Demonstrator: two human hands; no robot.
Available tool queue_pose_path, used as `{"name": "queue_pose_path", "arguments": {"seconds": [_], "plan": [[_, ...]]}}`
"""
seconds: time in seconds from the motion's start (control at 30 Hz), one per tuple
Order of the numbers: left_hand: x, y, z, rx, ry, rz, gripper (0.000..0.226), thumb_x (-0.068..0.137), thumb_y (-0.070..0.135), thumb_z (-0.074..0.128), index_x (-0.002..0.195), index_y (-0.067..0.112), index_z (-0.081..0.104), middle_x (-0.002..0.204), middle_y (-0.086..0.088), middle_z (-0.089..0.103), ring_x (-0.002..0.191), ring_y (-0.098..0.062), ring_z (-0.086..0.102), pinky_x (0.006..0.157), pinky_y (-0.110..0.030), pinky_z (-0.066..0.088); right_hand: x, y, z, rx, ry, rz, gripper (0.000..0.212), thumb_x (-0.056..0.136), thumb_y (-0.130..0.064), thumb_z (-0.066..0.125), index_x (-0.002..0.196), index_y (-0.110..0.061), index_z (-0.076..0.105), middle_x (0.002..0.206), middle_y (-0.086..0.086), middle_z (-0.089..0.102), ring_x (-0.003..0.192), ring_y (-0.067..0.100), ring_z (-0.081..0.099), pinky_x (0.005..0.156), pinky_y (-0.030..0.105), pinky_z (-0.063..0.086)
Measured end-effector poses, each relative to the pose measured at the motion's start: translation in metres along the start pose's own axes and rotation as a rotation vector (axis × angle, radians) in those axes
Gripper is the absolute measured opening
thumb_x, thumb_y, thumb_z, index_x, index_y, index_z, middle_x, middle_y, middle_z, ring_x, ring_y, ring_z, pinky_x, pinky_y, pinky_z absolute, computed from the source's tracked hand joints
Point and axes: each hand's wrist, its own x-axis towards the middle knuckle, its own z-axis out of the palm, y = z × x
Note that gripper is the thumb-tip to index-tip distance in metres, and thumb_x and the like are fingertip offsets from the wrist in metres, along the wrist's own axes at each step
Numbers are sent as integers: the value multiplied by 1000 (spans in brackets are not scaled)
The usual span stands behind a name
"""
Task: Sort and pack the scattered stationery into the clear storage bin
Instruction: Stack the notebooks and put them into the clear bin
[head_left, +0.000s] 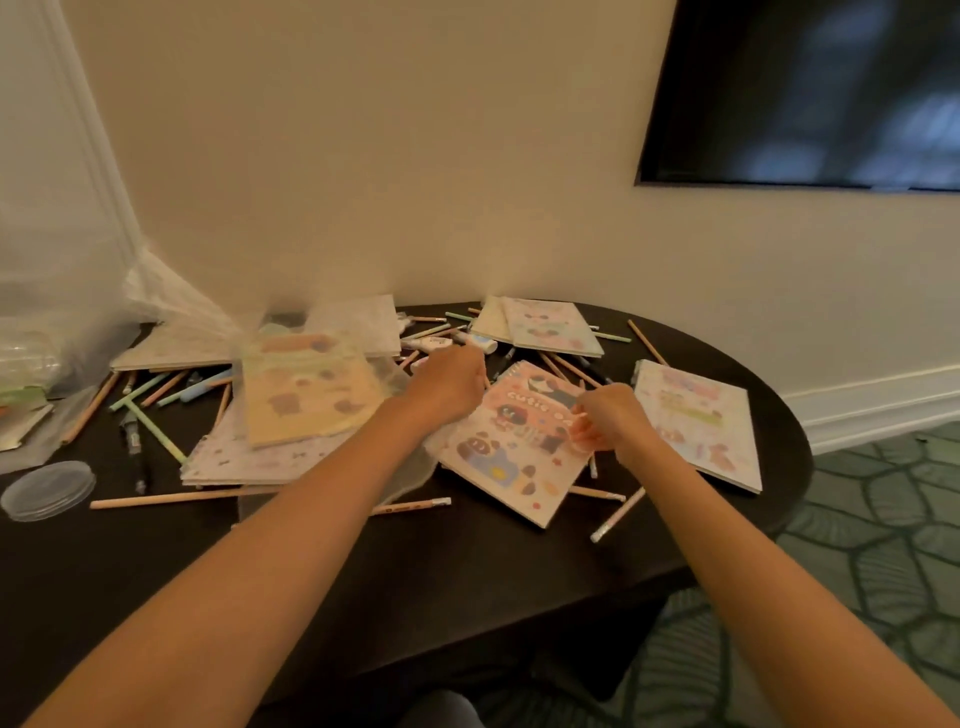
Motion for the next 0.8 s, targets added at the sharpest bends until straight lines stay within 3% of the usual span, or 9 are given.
{"name": "queue_pose_path", "arguments": {"seconds": [0.1,0.2,0.33,0.53,0.67,0.8], "plan": [[10,-2,20,116,-130,-87,29,99,25,37,109,4,53,113,-16,56,106,-32,52,85,-41,42,13,20,-8,-446,173,-125,22,93,-17,49,109,-4,59,93,11,60,86,22,59,73,28,46],[15,0,35,133,-182,-153,35,101,31,32,120,5,46,123,-16,51,116,-34,47,97,-46,38,16,29,-8,-511,210,-187,22,94,-16,47,108,-5,59,101,13,63,92,24,60,72,28,44],[18,-2,44,228,-191,-192,35,100,30,35,127,9,41,129,-13,48,120,-31,44,100,-41,34,23,30,-5,-426,228,-194,23,95,-17,48,110,-5,59,102,12,63,82,19,54,66,25,38],[21,-1,46,136,-205,-255,32,96,33,44,122,15,46,122,-8,55,118,-28,47,100,-40,30,29,40,3,-281,211,-161,35,92,-19,48,123,-5,49,115,15,59,99,25,56,71,28,37],[21,0,44,-7,-160,-300,36,95,29,47,128,15,46,129,-6,53,121,-26,47,102,-40,30,27,40,5,-138,241,-175,33,92,-14,49,123,-6,46,118,13,58,106,26,55,74,29,42],[19,3,35,-274,-107,-293,36,94,11,45,130,10,47,129,-10,52,119,-28,48,104,-43,36,25,27,0,120,279,-193,35,92,-11,54,126,-8,47,124,10,57,110,23,56,82,34,49]]}}
